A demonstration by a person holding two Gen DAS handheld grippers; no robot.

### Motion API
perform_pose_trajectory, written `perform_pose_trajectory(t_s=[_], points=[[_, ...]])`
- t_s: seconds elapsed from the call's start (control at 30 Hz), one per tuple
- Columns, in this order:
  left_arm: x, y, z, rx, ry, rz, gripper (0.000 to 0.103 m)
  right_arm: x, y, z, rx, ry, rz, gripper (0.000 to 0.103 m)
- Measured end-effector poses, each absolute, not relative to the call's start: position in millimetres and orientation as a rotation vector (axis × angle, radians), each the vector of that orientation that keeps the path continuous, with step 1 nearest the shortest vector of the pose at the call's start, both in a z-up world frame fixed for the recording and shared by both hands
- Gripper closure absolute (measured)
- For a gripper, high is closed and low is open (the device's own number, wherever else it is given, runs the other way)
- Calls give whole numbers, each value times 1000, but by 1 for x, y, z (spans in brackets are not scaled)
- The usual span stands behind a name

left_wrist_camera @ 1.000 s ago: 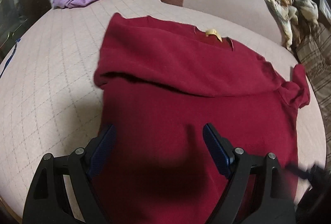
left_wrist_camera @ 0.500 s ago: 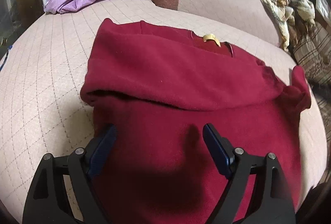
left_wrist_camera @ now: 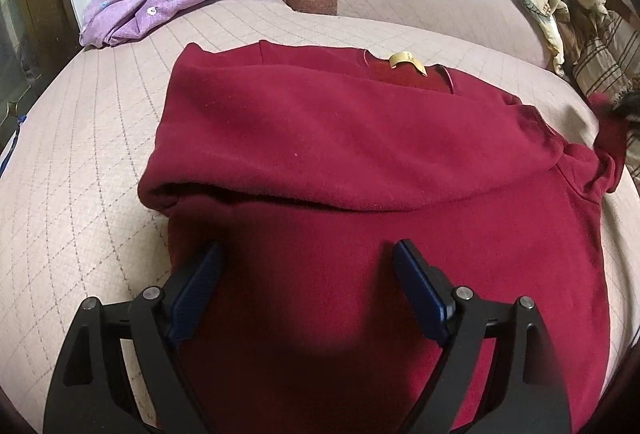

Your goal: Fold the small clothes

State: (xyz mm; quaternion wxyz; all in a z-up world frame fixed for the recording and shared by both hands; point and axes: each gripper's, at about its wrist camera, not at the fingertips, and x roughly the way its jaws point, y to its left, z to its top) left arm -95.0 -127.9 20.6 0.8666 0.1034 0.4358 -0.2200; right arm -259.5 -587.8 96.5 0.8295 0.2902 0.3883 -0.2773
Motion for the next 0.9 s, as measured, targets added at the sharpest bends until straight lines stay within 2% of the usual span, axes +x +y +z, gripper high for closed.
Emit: perform_pose_trajectory(t_s=[0.1,0.13,0.17,0.23,0.3,0.4,0.53,0.67,0.8,0.83,0.9], points=[[-94,-127,21,213,912,-462,16,-304,-591,134,634,669,-550,91],[-95,-128,21,212,912,-463,16,-325,-597,140,629,644,-572,87],[-94,-127,21,211,912,-463,16,-339,-598,143,621,650,-618,75],[-95,-128,21,212,911,-462,16,-376,-605,132,619,764,-780,59],[-96,-129,20,216,909,-460,16,-413,-616,120,669,816,-870,59],[-97,-130,20,223,907,-455,16,-438,-618,119,765,771,-818,59],[-97,-130,19,226,905,-453,16,-413,-599,123,822,730,-658,44],[-97,-130,18,223,907,-458,14,-363,-594,110,810,756,-568,44],[-97,-130,17,224,907,-459,14,-324,-595,84,827,881,-624,42],[-97,-130,18,226,907,-459,14,-319,-598,78,859,872,-642,41],[-97,-130,17,228,908,-460,13,-309,-605,67,879,877,-694,32]])
